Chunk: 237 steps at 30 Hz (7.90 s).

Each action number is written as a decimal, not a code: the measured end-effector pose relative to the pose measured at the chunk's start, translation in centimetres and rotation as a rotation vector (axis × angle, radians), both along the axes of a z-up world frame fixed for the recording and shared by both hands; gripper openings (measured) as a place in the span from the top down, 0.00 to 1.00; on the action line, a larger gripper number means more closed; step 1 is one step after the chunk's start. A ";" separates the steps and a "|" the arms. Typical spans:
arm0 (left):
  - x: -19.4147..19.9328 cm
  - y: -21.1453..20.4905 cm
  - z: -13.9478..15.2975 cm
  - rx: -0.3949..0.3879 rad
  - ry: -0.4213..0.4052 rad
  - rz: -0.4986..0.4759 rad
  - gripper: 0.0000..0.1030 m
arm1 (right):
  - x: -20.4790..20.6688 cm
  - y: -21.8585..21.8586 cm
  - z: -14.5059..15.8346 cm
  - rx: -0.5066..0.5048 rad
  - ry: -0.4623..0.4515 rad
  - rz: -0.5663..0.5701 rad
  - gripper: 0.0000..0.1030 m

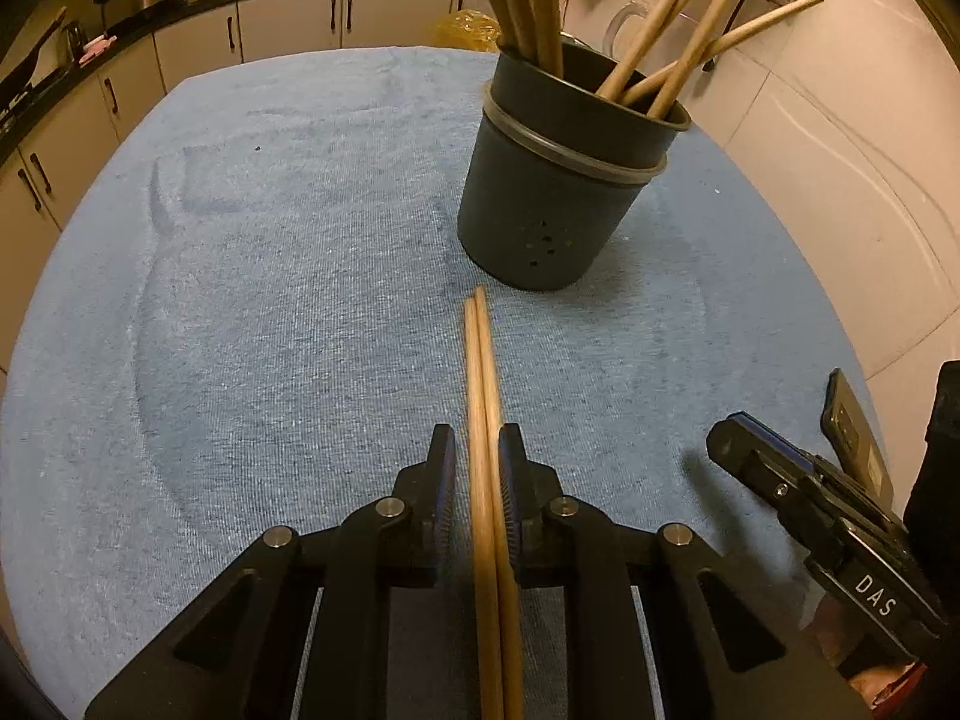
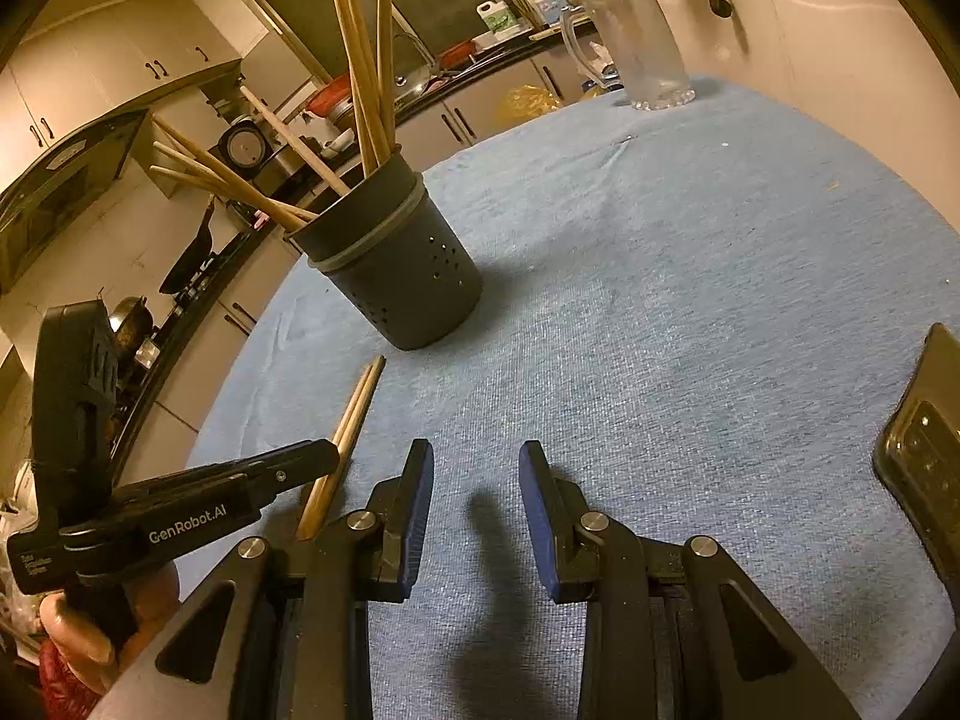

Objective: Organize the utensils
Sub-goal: 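Move both open tools back toward the last chopsticks on the cloth, then grasp one wooden chopstick with the left tool while the right tool grasps the other, then lift both held chopsticks upright and carry them over the black cup, then lower the chopsticks into the black cup and open both tools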

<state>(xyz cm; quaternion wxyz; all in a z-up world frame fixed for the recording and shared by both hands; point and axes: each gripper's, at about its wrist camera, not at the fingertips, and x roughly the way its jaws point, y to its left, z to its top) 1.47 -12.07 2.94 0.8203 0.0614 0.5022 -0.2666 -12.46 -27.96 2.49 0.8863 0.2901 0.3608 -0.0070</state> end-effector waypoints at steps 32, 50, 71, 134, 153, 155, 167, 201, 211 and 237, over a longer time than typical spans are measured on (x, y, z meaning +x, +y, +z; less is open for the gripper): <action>0.2 1.1 0.6 0.046 0.009 0.097 0.94 | 0.8 -0.1 -0.5 -0.008 0.038 0.014 0.69; 0.2 9.4 0.5 -0.036 0.073 0.242 0.94 | 10.0 7.7 1.6 -0.182 0.264 0.173 0.69; -2.4 11.2 6.4 -0.190 -0.111 0.216 0.94 | 7.6 8.9 7.4 -0.193 0.051 0.193 0.94; -3.6 2.3 23.4 -0.269 -0.393 0.062 0.94 | -0.7 -2.1 23.5 -0.208 -0.444 -0.079 0.94; -2.1 0.3 25.7 -0.280 -0.437 0.053 0.94 | 0.3 -3.4 24.7 -0.203 -0.469 -0.114 0.94; -1.7 0.0 26.0 -0.279 -0.440 0.054 0.94 | 0.5 -3.5 24.8 -0.208 -0.471 -0.117 0.94; 1.7 -1.3 25.3 -0.275 -0.445 0.086 0.94 | 3.7 -3.9 24.1 -0.237 -0.458 -0.149 0.94; 2.9 -2.7 15.5 -0.168 -0.390 0.073 0.93 | 8.6 -1.8 15.7 -0.282 -0.298 -0.102 0.94; 3.4 -2.4 14.9 -0.165 -0.386 0.083 0.92 | 9.1 -1.6 15.2 -0.283 -0.284 -0.096 0.94; 3.7 -2.0 14.6 -0.151 -0.389 0.102 0.91 | 8.6 -2.2 15.0 -0.243 -0.266 -0.098 0.93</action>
